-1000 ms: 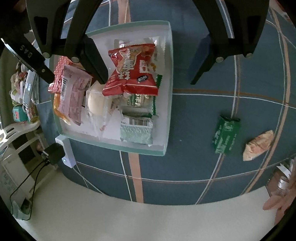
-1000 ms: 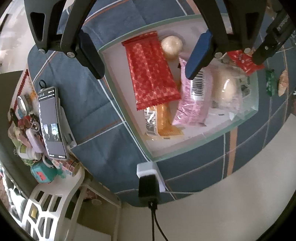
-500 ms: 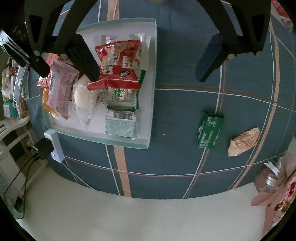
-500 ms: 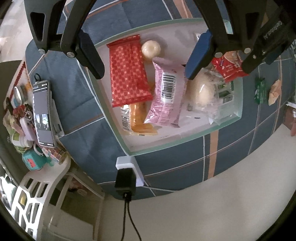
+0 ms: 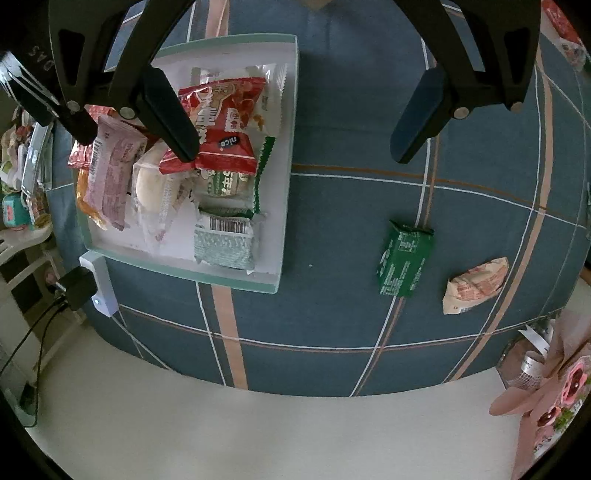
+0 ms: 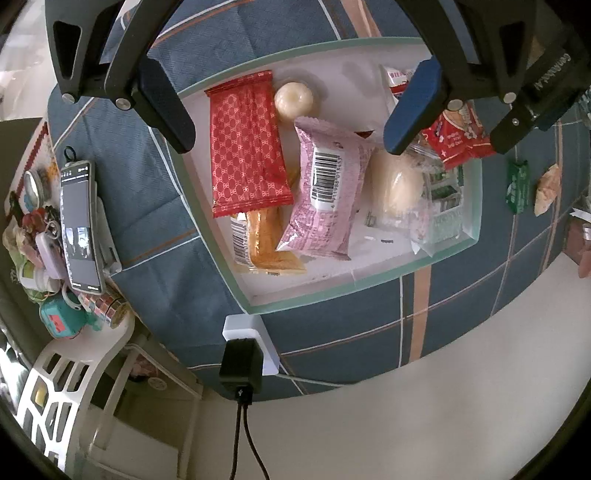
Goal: Organize snacks
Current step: 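Move both tools back toward the tan pack and green pack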
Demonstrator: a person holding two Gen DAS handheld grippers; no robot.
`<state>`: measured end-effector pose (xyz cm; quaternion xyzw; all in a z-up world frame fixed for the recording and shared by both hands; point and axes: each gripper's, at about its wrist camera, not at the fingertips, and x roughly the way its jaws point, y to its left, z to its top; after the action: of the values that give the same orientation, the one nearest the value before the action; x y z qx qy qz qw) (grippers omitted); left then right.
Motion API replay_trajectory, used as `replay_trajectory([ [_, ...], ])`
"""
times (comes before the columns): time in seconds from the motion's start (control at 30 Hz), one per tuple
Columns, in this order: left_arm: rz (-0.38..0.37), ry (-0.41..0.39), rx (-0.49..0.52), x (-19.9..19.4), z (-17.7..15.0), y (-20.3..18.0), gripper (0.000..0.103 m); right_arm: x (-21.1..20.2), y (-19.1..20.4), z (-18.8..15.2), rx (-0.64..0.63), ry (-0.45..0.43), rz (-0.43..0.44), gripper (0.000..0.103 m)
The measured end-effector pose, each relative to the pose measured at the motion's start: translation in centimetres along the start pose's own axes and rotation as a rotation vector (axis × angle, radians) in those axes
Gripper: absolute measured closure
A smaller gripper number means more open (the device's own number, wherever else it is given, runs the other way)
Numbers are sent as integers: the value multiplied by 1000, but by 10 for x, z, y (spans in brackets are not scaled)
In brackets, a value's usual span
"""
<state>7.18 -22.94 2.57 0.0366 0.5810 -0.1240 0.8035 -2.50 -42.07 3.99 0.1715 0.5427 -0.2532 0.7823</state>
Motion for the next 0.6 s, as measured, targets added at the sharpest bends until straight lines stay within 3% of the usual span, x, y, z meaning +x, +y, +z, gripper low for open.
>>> replay_trajectory([
  [0.3,40,-41,1,-11,11,29,0,-6,20,-2,-39,-21,20,0],
  [0.6,200,-75,-107,-16,24,108,0,-10,66,-11,-139,-27,54,0],
])
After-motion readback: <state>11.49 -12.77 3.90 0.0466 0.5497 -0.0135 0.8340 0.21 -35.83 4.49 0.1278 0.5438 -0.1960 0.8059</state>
